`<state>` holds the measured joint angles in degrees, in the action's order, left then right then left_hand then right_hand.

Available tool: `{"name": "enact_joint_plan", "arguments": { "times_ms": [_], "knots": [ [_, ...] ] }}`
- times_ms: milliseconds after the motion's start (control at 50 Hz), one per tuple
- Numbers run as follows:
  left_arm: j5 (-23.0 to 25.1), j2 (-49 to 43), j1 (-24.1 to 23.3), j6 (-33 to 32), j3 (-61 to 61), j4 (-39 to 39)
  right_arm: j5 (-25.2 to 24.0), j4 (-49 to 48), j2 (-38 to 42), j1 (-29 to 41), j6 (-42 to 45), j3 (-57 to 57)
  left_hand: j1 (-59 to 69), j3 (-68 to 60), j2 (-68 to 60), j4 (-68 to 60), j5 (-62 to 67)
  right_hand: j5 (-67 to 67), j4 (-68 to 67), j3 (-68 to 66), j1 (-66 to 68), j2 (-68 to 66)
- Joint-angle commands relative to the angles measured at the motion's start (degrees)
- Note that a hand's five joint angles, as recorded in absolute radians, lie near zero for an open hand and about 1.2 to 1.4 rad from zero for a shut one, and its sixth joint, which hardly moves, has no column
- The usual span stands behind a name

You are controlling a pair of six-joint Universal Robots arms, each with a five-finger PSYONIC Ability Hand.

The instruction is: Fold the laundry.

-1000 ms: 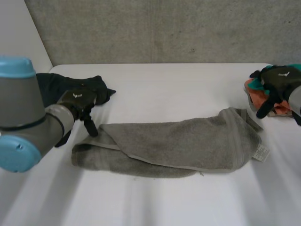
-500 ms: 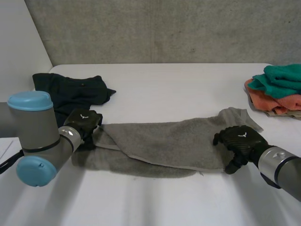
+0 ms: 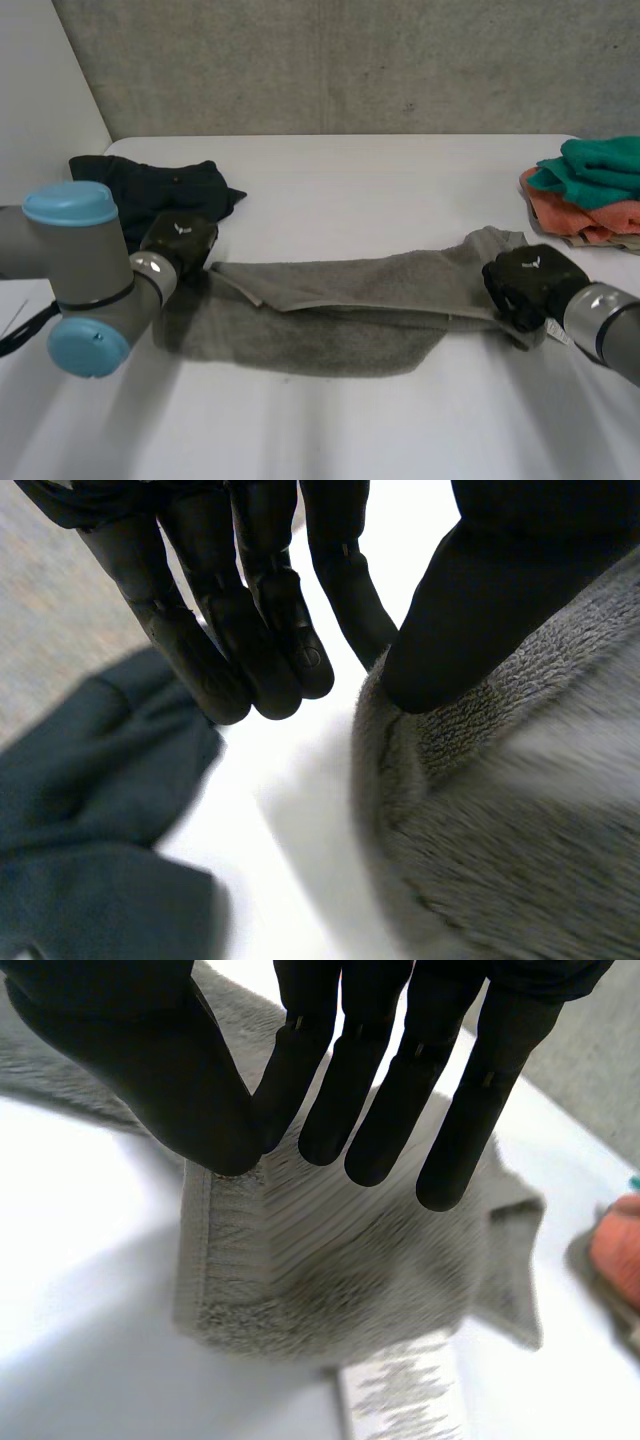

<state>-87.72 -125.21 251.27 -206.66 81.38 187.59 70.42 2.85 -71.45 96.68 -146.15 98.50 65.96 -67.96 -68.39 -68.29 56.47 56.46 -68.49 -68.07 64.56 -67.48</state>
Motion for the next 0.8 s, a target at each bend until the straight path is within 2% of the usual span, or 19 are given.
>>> {"name": "enact_joint_plan", "arguments": {
  "times_ms": [20,100,160,200,220,260,400,480,560,660,700,720,800],
  "knots": [
    [-1.0,-0.4,-0.5,0.9,-12.4,3.8,2.6,-3.8,4.1,3.1,0.4,-16.5,14.0,-12.0,-11.6,-11.7,13.5,13.5,-11.5,-11.9,15.4,-12.5],
    [-2.6,2.8,-1.0,3.5,-20.9,7.6,8.4,-12.1,4.0,3.9,-5.2,-29.1,14.0,-12.0,-11.6,-11.7,13.5,13.5,-11.5,-11.9,15.4,-12.5],
    [-4.6,6.7,-1.0,9.1,-25.1,12.3,12.9,-21.1,3.3,3.7,-13.7,-36.2,14.0,-12.0,-11.6,-11.7,13.5,13.5,-11.5,-11.9,15.4,-12.5],
    [-5.5,9.4,-0.9,13.5,-26.0,15.4,14.2,-25.4,2.5,3.6,-18.4,-38.2,14.0,-12.0,-11.6,-11.7,13.5,13.5,-11.5,-11.9,15.4,-12.5],
    [-5.8,10.2,-0.8,14.6,-25.9,16.4,15.0,-28.9,1.4,3.3,-22.7,-39.7,14.0,-12.0,-11.6,-11.7,13.5,13.5,-11.5,-11.9,15.4,-12.5],
    [-6.1,11.6,-0.6,16.7,-25.4,17.9,15.1,-31.5,0.1,2.8,-25.9,-40.5,14.0,-12.0,-11.6,-11.7,13.5,13.5,-11.5,-11.9,15.4,-12.5],
    [-4.9,15.3,2.5,23.1,-15.9,19.0,13.0,-24.8,-1.6,0.7,-28.3,-36.6,14.0,-12.0,-11.6,-11.7,13.5,13.5,-11.5,-11.9,15.4,-12.5],
    [-2.4,15.2,3.8,24.5,-8.7,19.1,9.3,-18.0,-1.3,0.4,-28.1,-32.1,14.0,-12.0,-11.6,-11.7,13.5,13.5,-11.5,-11.9,15.4,-12.5],
    [2.6,14.6,3.9,24.7,0.0,19.0,4.2,-9.4,0.0,0.4,-26.6,-25.1,14.0,-12.0,-11.6,-11.7,13.5,11.5,-9.5,-9.9,13.4,-10.5],
    [6.2,15.5,3.5,24.9,6.3,20.2,1.7,-4.2,3.4,1.5,-23.6,-21.4,14.0,-12.0,-11.6,-11.7,13.5,-10.0,12.0,11.6,-8.1,11.0],
    [6.6,16.3,3.5,25.0,7.5,20.4,1.8,-2.8,4.8,2.1,-22.4,-21.6,14.0,-12.0,-11.6,-11.7,13.5,-19.2,21.3,20.8,-17.3,20.3],
    [6.8,17.5,3.4,25.1,8.2,20.5,2.1,-1.5,6.3,3.0,-21.4,-22.3,14.0,-12.0,-11.6,-11.7,13.5,-30.1,32.1,31.7,-28.2,31.1],
    [7.1,22.3,2.9,25.4,9.1,19.8,4.5,3.8,10.0,5.4,-20.0,-26.3,14.0,-12.0,-11.6,-11.7,13.5,-47.4,49.4,49.0,-45.5,48.4]
  ]
}}
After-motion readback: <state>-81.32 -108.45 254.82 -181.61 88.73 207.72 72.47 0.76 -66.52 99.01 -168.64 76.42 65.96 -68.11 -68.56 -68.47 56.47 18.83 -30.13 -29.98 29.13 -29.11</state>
